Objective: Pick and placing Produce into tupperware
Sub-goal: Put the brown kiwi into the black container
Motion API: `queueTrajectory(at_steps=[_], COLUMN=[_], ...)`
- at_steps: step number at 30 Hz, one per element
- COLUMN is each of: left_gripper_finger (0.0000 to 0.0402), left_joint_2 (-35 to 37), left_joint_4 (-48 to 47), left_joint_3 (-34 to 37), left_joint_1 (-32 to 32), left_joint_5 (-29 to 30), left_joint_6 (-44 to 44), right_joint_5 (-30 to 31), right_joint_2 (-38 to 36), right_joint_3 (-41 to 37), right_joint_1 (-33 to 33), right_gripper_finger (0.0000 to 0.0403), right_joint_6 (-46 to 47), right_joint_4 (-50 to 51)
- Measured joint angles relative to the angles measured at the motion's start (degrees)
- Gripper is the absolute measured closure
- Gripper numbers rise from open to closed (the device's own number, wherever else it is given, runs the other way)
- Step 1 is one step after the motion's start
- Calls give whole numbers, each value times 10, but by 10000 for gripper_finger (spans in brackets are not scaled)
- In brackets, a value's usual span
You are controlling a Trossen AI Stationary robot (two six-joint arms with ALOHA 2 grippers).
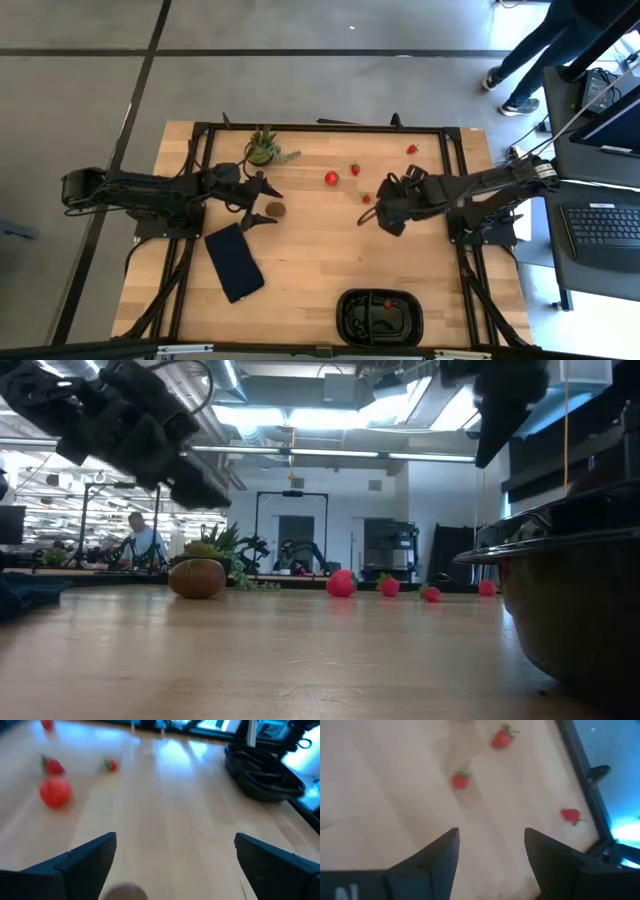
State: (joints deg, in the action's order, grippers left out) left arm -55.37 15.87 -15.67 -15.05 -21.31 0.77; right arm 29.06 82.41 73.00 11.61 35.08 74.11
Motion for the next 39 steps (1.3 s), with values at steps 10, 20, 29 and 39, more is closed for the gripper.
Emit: queueTrajectory(at_steps=[10, 20, 29, 39], left_gripper_finger=[4, 9, 10, 10], left_joint_2=[-5, -65, -183, -244], left_joint_4=[-276, -400, -413, -401], left_joint_3=[-141, -223, -230, -230], left_joint_1=[66, 105, 93, 65], left_joint_5=[182, 237, 235, 236], left_joint_6=[-87, -25, 5, 2], right_joint_5=[4, -49, -53, -54], right_joint_2=[-123, -172, -172, -172], right_joint_3=[-145, -235, -250, -250], right_joint_1=[-82, -124, -130, -130], right_gripper_finger=[176, 176, 176, 176], right_joint_6=[-115, -178, -182, -181], right_joint_4=[-230, -350, -354, -355])
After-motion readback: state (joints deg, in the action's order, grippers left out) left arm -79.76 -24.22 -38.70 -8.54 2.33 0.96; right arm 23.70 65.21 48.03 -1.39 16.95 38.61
